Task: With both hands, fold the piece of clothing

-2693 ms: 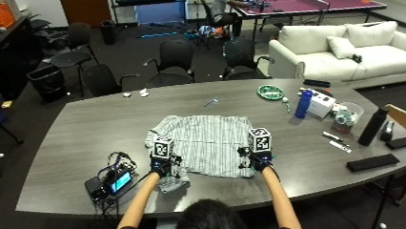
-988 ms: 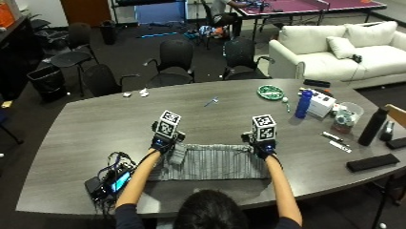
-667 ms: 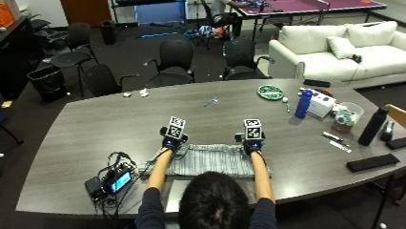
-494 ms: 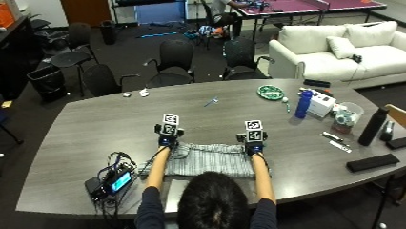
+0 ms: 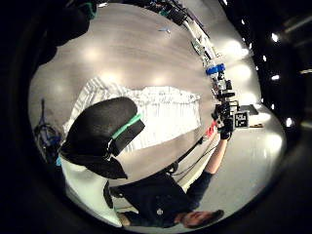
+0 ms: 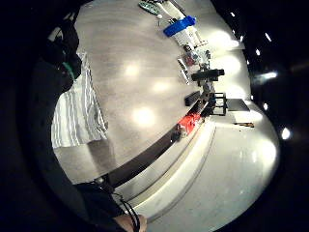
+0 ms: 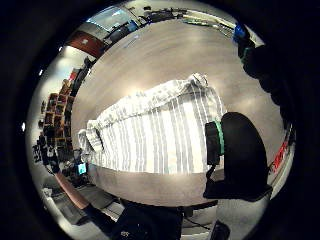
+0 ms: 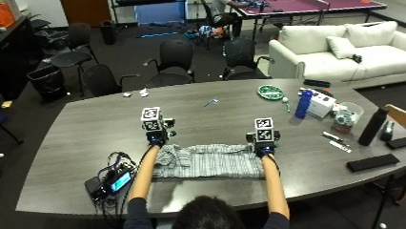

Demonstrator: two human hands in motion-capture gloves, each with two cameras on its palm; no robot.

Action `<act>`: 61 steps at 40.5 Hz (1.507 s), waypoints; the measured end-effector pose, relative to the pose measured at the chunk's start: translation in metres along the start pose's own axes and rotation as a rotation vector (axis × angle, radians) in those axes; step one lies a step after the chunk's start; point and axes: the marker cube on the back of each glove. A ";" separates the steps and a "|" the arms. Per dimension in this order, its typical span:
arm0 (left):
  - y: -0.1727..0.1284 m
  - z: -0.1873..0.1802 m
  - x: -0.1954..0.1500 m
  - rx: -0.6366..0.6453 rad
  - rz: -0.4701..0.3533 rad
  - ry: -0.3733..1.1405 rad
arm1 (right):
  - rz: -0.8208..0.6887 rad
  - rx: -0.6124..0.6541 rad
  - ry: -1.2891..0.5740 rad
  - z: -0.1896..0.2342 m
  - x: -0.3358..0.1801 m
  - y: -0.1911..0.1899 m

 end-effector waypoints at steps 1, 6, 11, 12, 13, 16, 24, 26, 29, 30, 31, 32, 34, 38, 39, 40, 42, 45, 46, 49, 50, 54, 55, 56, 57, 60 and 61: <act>0.004 0.001 0.000 -0.009 0.013 -0.001 | -0.005 0.004 0.001 0.000 0.000 0.002; 0.033 0.015 0.000 -0.121 0.013 0.003 | 0.020 -0.098 -0.020 0.008 -0.001 0.014; 0.062 0.032 0.001 -0.239 -0.043 -0.012 | 0.035 -0.203 -0.120 0.036 -0.006 0.007; 0.063 0.040 0.001 -0.249 -0.042 -0.009 | 0.046 -0.212 -0.141 0.042 -0.007 0.004; 0.062 0.048 0.002 -0.257 -0.041 -0.006 | 0.060 -0.221 -0.159 0.049 -0.008 0.001; 0.061 0.073 0.003 -0.288 -0.047 -0.012 | 0.134 -0.245 -0.179 0.072 -0.008 -0.010; 0.062 0.119 0.002 -0.395 -0.059 -0.084 | 0.237 -0.316 -0.172 0.115 -0.013 -0.022; 0.060 0.123 0.001 -0.383 -0.051 -0.097 | 0.247 -0.344 -0.175 0.119 -0.015 -0.020; 0.057 0.125 -0.002 -0.360 -0.065 -0.139 | 0.277 -0.295 -0.180 0.120 -0.020 -0.022; 0.055 0.126 -0.004 -0.344 -0.073 -0.162 | 0.293 -0.262 -0.188 0.119 -0.022 -0.023; 0.052 0.127 -0.007 -0.331 -0.081 -0.185 | 0.310 -0.230 -0.199 0.118 -0.025 -0.025; 0.050 0.128 -0.009 -0.320 -0.089 -0.204 | 0.324 -0.204 -0.211 0.117 -0.027 -0.026; 0.047 0.129 -0.012 -0.311 -0.104 -0.215 | 0.345 -0.166 -0.228 0.116 -0.032 -0.029; 0.042 0.129 -0.019 -0.332 -0.148 -0.191 | 0.374 -0.101 -0.237 0.111 -0.038 -0.033; 0.042 0.129 -0.020 -0.339 -0.163 -0.185 | 0.371 -0.095 -0.240 0.111 -0.040 -0.033; 0.042 0.129 -0.021 -0.346 -0.174 -0.176 | 0.364 -0.091 -0.243 0.110 -0.041 -0.034; 0.042 0.128 -0.022 -0.358 -0.180 -0.145 | 0.347 -0.081 -0.249 0.110 -0.042 -0.035; 0.040 0.127 -0.020 -0.361 -0.162 -0.097 | 0.369 -0.082 -0.254 0.109 -0.038 -0.036; 0.041 0.126 -0.019 -0.367 -0.152 -0.087 | 0.386 -0.102 -0.259 0.109 -0.036 -0.034; 0.047 0.126 -0.017 -0.425 -0.141 -0.092 | 0.425 -0.161 -0.290 0.113 -0.026 -0.029; 0.049 0.126 -0.017 -0.448 -0.146 -0.098 | 0.438 -0.161 -0.298 0.114 -0.020 -0.030; 0.057 0.130 -0.010 -0.523 -0.151 -0.080 | 0.503 -0.137 -0.289 0.117 0.006 -0.030; 0.060 0.132 -0.008 -0.538 -0.151 -0.071 | 0.518 -0.133 -0.285 0.118 0.014 -0.029; 0.061 0.134 -0.005 -0.547 -0.147 -0.063 | 0.532 -0.133 -0.284 0.119 0.021 -0.028; 0.062 0.136 -0.003 -0.551 -0.138 -0.057 | 0.543 -0.133 -0.290 0.119 0.029 -0.026; 0.065 0.142 0.006 -0.557 -0.088 -0.041 | 0.562 -0.138 -0.332 0.120 0.049 -0.022; 0.066 0.145 0.008 -0.559 -0.075 -0.038 | 0.570 -0.141 -0.345 0.120 0.056 -0.020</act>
